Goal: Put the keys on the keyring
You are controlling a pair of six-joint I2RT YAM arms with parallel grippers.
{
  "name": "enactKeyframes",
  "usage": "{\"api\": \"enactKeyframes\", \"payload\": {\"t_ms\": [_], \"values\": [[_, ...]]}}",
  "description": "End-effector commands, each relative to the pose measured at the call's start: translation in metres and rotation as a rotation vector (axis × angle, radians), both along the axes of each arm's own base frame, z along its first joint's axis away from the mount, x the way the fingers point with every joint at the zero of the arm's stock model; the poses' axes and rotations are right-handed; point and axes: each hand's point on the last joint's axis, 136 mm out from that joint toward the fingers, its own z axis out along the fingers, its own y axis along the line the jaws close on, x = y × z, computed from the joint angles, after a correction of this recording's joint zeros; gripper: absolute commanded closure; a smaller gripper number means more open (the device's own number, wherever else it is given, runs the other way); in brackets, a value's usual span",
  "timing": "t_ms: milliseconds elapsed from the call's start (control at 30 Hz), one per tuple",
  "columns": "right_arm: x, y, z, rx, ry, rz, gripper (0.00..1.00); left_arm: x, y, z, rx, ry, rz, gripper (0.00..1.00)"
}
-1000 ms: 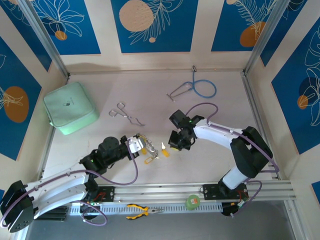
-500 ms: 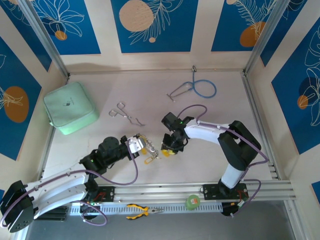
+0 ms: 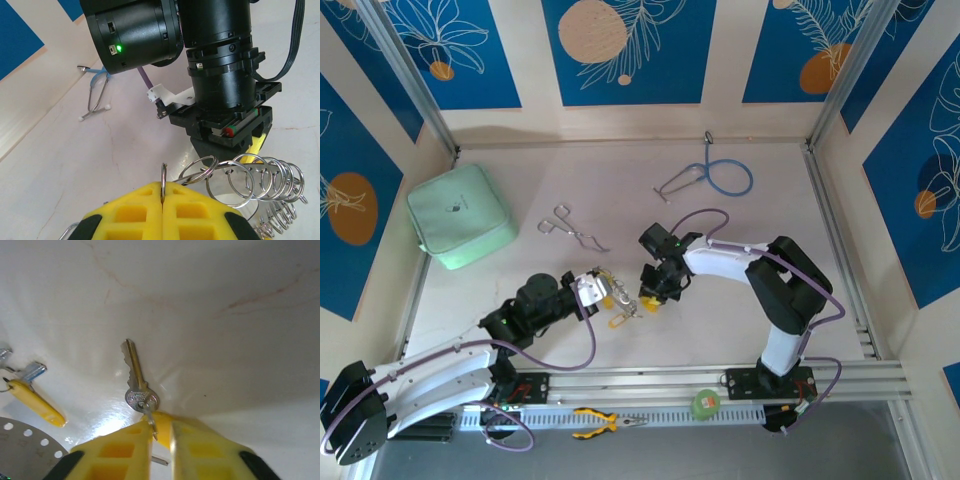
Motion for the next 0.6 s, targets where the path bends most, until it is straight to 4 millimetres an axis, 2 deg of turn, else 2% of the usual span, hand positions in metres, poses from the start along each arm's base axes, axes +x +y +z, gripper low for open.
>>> {"api": "enactKeyframes", "payload": {"t_ms": [0,67,233,333,433,567], "values": [[0.001,0.002,0.001,-0.009,0.000,0.005,0.92,-0.003,-0.007,0.014,-0.032,-0.035,-0.032,1.00],[0.001,-0.001,0.002,-0.023,-0.005,0.009,1.00,-0.003,-0.007,0.012,-0.027,-0.032,-0.032,1.00],[-0.001,-0.014,0.014,-0.060,-0.047,0.044,1.00,-0.003,-0.007,0.013,-0.024,-0.036,-0.033,1.00],[-0.008,-0.025,0.019,-0.071,-0.047,0.088,1.00,-0.003,-0.007,0.012,-0.022,-0.037,-0.032,1.00],[-0.019,-0.040,0.021,-0.093,-0.044,0.115,1.00,-0.003,-0.007,0.011,-0.020,-0.035,-0.033,1.00],[-0.025,-0.049,0.021,-0.085,-0.029,0.130,1.00,-0.003,-0.009,0.010,-0.017,-0.034,-0.040,1.00]]}}
